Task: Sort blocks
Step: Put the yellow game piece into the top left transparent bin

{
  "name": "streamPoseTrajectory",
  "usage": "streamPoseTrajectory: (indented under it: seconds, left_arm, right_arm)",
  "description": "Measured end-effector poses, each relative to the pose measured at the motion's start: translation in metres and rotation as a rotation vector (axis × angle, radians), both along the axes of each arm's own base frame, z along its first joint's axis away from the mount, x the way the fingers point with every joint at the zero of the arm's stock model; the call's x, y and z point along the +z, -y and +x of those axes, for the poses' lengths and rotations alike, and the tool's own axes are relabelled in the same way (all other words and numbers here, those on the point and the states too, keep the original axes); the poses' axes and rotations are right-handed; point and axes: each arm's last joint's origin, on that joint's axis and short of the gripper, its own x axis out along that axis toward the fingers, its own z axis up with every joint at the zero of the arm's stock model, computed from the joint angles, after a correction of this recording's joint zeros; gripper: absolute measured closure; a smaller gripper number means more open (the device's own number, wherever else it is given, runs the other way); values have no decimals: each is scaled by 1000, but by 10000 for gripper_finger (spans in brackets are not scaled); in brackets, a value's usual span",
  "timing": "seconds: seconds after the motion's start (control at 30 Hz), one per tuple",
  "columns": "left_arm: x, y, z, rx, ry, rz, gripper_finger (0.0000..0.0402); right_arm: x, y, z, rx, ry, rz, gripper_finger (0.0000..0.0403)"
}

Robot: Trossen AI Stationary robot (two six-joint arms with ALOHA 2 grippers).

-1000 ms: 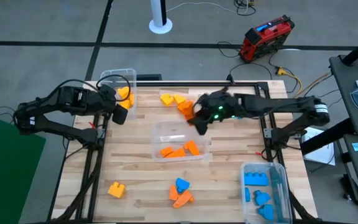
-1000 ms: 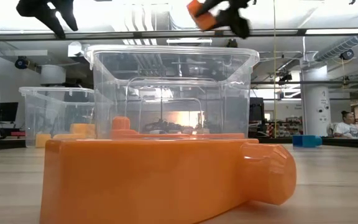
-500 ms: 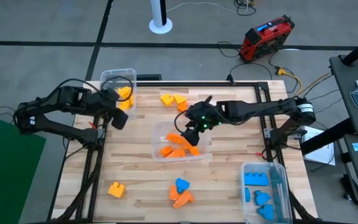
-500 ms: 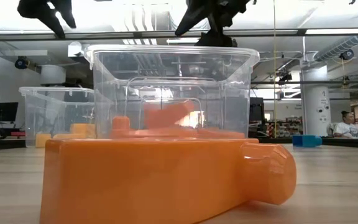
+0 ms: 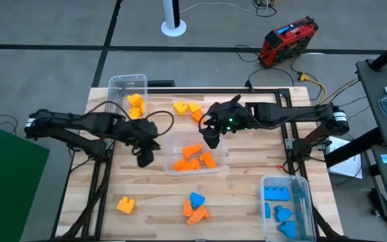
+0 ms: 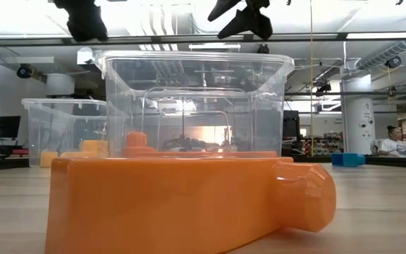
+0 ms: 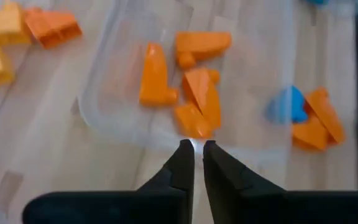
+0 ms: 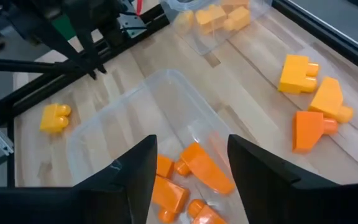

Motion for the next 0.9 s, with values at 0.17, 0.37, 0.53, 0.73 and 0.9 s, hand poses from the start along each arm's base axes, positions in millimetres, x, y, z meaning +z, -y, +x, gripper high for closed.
streamPoseTrajectory:
  seconds: [0.17,0.37,0.53,0.73,0.9]
  left_arm:
    - [-17,-2,13,4,-14,55,399]
    - [-32,-3,23,13,-76,93,401]
    - [-41,-6,28,31,-111,133,401]
    - [-42,-12,31,89,-109,186,401]
    - [-42,-19,31,114,-114,187,401]
  right_arm:
    - [-1,0,0,-8,-1,9,226]
    - [-2,0,2,-13,-6,16,241]
    - [-2,0,2,-16,-5,19,253]
    - [-2,0,2,-20,-4,24,267]
    - [-2,0,2,-20,-3,24,277]
